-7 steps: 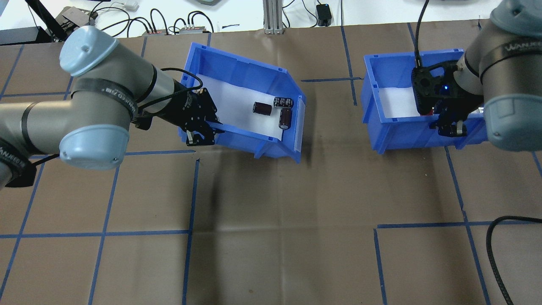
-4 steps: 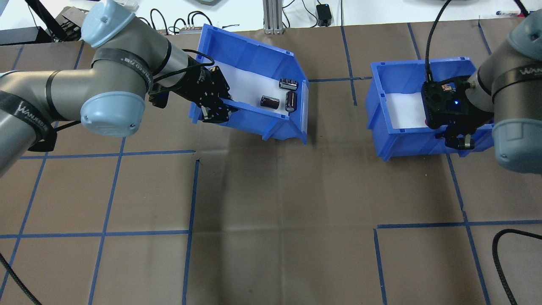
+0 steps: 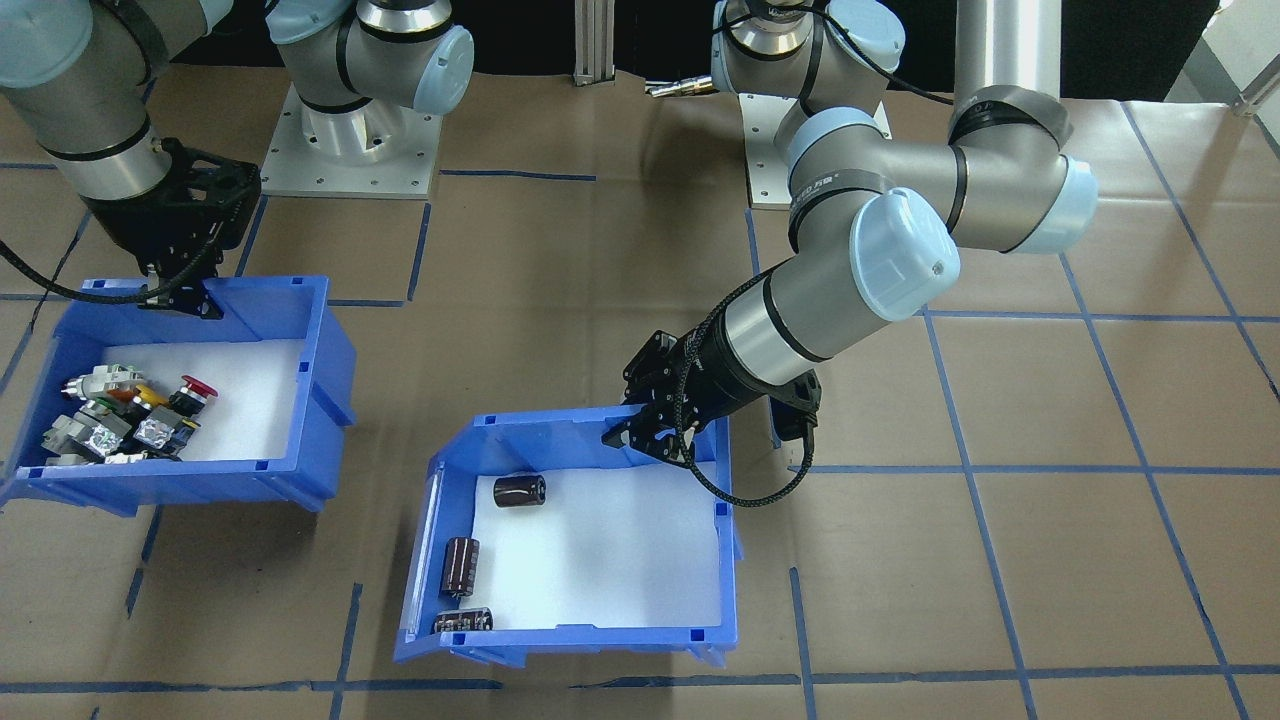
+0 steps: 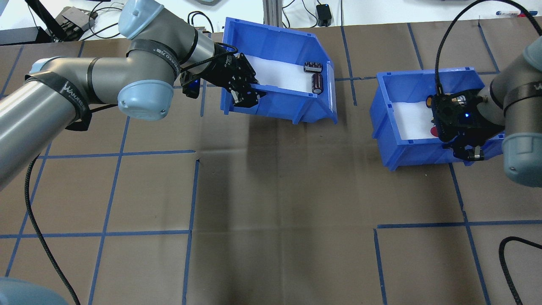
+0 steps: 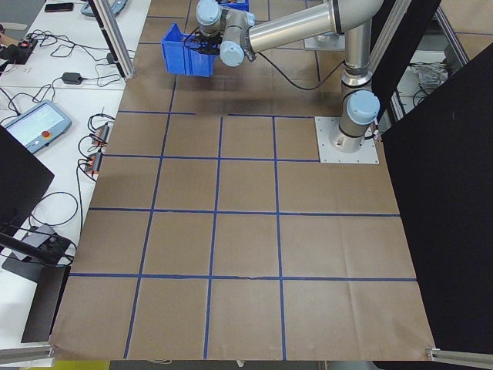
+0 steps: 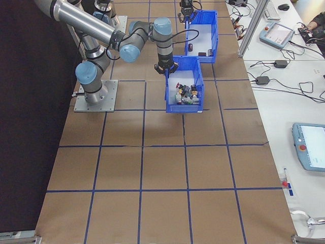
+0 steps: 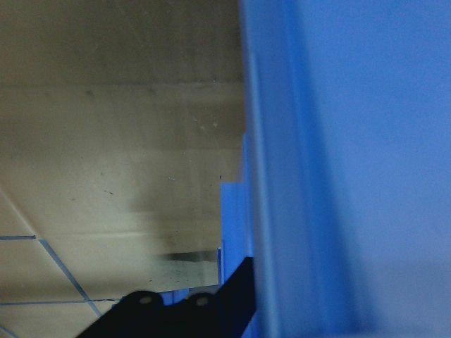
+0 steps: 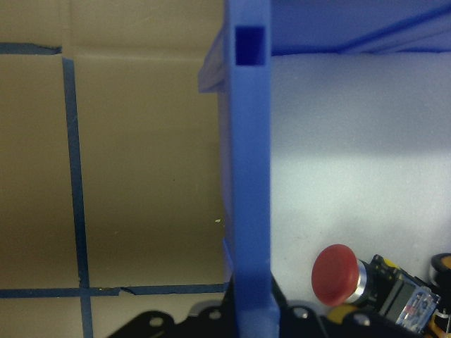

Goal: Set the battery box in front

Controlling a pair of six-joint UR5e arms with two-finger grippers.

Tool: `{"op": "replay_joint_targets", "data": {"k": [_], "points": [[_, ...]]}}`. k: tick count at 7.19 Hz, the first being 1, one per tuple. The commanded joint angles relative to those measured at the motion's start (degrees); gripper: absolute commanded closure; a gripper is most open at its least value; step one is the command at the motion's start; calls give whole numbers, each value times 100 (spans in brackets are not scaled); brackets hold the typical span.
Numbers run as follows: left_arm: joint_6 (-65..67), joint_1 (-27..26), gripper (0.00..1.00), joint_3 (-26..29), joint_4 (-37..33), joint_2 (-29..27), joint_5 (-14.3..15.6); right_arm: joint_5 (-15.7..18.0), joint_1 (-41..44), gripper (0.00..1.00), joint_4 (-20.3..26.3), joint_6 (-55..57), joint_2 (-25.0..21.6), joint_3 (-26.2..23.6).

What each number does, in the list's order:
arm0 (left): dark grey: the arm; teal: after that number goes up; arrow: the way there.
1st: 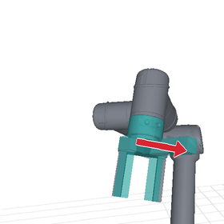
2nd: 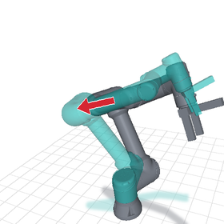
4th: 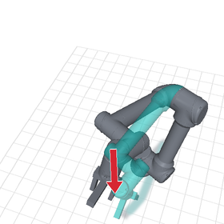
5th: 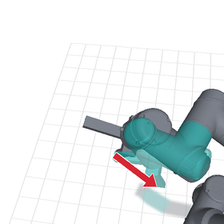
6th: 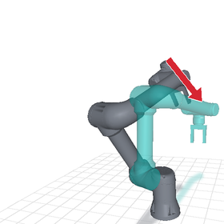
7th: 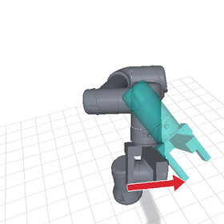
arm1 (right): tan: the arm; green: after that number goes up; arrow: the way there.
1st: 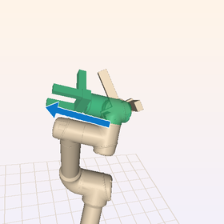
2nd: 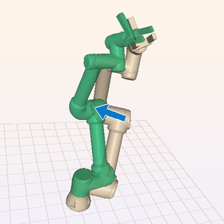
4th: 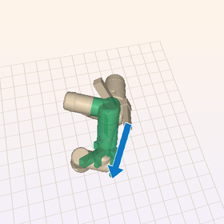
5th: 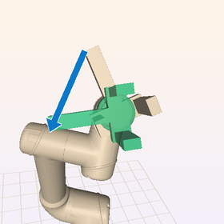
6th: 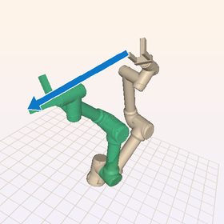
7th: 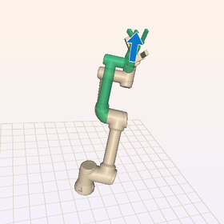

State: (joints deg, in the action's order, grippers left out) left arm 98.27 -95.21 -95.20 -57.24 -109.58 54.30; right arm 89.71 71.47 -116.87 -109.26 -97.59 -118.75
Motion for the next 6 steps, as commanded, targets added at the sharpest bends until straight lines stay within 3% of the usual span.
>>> {"op": "replay_joint_targets", "data": {"k": [1, 3, 5, 6], "points": [[383, -6, 99, 11, 116, -230, -495, 47, -46, 100, 6, -43, -14, -17], [771, -23, 95, -86, 835, -467, -508, 56, -28, 100, -20, 10, -407, -401], [694, 3, 80, -25, 890, -590, -438, 73, -37, 100, 41, -17, -777, -579], [737, 3, 64, -51, 969, -678, -429, 73, -37, 100, 50, 1, -831, -666]]}}
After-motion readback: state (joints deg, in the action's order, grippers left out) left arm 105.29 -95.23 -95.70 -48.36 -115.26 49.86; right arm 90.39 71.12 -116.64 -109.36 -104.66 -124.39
